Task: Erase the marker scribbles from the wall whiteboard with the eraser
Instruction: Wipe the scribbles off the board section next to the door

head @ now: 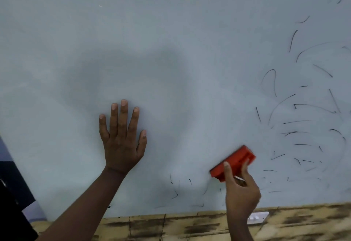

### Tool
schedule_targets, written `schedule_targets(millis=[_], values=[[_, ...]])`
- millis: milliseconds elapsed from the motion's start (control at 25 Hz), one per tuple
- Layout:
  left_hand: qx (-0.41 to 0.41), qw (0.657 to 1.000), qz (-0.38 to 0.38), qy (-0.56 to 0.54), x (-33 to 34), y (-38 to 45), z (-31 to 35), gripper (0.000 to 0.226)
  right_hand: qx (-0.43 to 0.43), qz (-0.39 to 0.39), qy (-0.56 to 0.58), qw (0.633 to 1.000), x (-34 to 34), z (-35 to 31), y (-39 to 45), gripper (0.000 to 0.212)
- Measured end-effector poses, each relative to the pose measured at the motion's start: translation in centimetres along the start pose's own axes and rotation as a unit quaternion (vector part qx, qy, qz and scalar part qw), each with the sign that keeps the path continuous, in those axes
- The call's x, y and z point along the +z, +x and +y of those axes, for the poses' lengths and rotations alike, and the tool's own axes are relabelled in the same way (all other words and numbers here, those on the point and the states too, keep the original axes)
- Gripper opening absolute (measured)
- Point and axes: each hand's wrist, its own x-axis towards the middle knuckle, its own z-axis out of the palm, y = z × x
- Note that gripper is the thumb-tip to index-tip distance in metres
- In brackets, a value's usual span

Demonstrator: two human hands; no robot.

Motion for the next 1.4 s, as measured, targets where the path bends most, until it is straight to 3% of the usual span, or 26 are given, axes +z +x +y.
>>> schedule_targets(millis=[80, 160, 280, 400, 480, 640, 760, 880, 1000, 1080, 1240, 1400], values=[[-0.002, 1.0, 0.001, 0.0, 0.0, -0.1, 0.0, 0.068, 0.103, 0.009, 0.077, 0.992, -0.8, 2.5, 1.1, 0.07], [-0.004, 1.0, -0.001, -0.003, 0.0, -0.4, 0.1, 0.068, 0.154, -0.011, 0.124, 0.98, -1.2, 4.0, 1.1, 0.07], [-0.006, 1.0, -0.002, 0.001, 0.1, -0.7, 0.1, 0.068, 0.132, -0.03, 0.144, 0.98, -0.5, 3.4, -0.7, 0.067], [-0.006, 1.0, -0.003, 0.001, 0.2, -1.0, 0.2, 0.067, 0.004, -0.061, 0.098, 0.993, 2.4, 0.9, -5.1, 0.062], [-0.006, 1.0, -0.005, 0.0, 0.3, -1.1, 0.2, 0.067, -0.11, -0.121, 0.003, 0.987, 4.4, -0.1, -8.5, 0.061], [-0.005, 1.0, -0.01, -0.003, 0.2, -1.3, 0.2, 0.068, -0.364, -0.178, -0.205, 0.891, 6.0, 3.0, -12.8, 0.069], [-0.002, 1.0, -0.011, -0.004, 0.1, -1.7, 0.2, 0.069, -0.409, -0.202, -0.223, 0.861, 5.5, 4.8, -13.5, 0.075], [0.009, 1.0, -0.009, -0.008, 0.2, -2.3, 0.1, 0.069, -0.326, -0.155, -0.177, 0.916, 5.0, 4.5, -11.6, 0.065], [0.016, 1.0, -0.004, -0.008, 0.5, -3.0, 0.0, 0.071, -0.165, -0.078, -0.083, 0.98, 3.9, 4.3, -8.8, 0.068], [0.018, 1.0, -0.003, -0.006, 0.6, -3.5, 0.0, 0.071, -0.024, -0.024, 0.025, 0.999, 2.9, 5.5, -7.2, 0.069], [0.021, 1.0, -0.01, -0.006, 0.8, -4.6, 0.2, 0.071, 0.247, -0.015, 0.166, 0.955, 1.3, 9.7, -5.1, 0.071], [0.024, 1.0, -0.009, -0.002, 0.9, -5.0, 0.2, 0.072, 0.292, -0.017, 0.202, 0.935, 1.7, 9.5, -6.5, 0.071]])
